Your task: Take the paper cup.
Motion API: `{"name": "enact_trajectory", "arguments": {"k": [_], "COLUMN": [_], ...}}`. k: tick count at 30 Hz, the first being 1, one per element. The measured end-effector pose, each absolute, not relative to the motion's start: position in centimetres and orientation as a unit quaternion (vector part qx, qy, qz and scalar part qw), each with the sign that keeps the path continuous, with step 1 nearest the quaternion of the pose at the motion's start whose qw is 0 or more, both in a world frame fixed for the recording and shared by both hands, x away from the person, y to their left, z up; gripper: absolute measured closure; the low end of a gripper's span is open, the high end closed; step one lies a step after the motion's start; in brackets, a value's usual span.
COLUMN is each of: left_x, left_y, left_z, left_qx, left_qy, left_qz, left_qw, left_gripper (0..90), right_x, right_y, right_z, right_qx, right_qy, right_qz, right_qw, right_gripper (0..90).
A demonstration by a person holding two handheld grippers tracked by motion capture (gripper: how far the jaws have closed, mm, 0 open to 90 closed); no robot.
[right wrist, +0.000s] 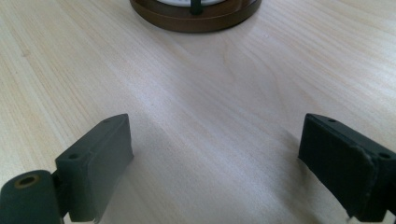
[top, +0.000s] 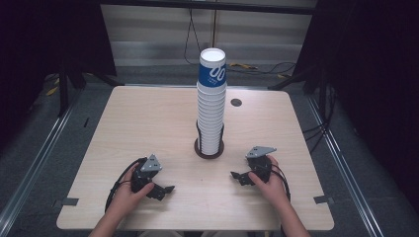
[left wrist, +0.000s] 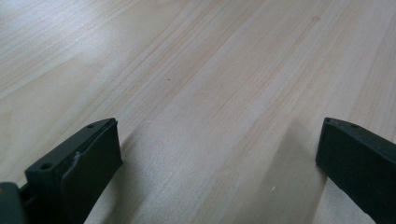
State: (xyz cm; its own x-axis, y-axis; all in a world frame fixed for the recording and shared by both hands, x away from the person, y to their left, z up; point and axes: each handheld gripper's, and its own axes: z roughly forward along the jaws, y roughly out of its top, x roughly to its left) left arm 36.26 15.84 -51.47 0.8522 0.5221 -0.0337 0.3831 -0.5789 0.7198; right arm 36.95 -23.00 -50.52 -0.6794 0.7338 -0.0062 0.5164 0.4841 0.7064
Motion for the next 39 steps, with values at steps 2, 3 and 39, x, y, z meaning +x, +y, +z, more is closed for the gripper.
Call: {"name": "enact_trajectory", "arguments": {"k": [2, 3, 39], "left_x": [36.3, 36.3, 39.8], "left_y": [15.9, 15.9, 14.0], "left_z": [-51.5, -51.5, -41.8], "left_qx": [0.884, 0.884, 0.87], "left_qy": [0.255, 0.255, 0.254], "left_qz": [0.09, 0.09, 0.026], "left_qw": [0.381, 0.381, 0.422], "left_gripper": [0.0, 0.0, 16.5], "right_x": [37.0, 37.0, 38.1], "right_y": [-23.0, -23.0, -21.0], "right_z": [-50.5, -50.5, -45.0], "right_qx": [0.369, 0.369, 0.358], "right_qy": [0.847, 0.847, 0.845], "right_qz": [0.349, 0.349, 0.371], "right_qw": [0.156, 0.156, 0.144], "right_gripper": [8.8, 8.8, 13.2]}}
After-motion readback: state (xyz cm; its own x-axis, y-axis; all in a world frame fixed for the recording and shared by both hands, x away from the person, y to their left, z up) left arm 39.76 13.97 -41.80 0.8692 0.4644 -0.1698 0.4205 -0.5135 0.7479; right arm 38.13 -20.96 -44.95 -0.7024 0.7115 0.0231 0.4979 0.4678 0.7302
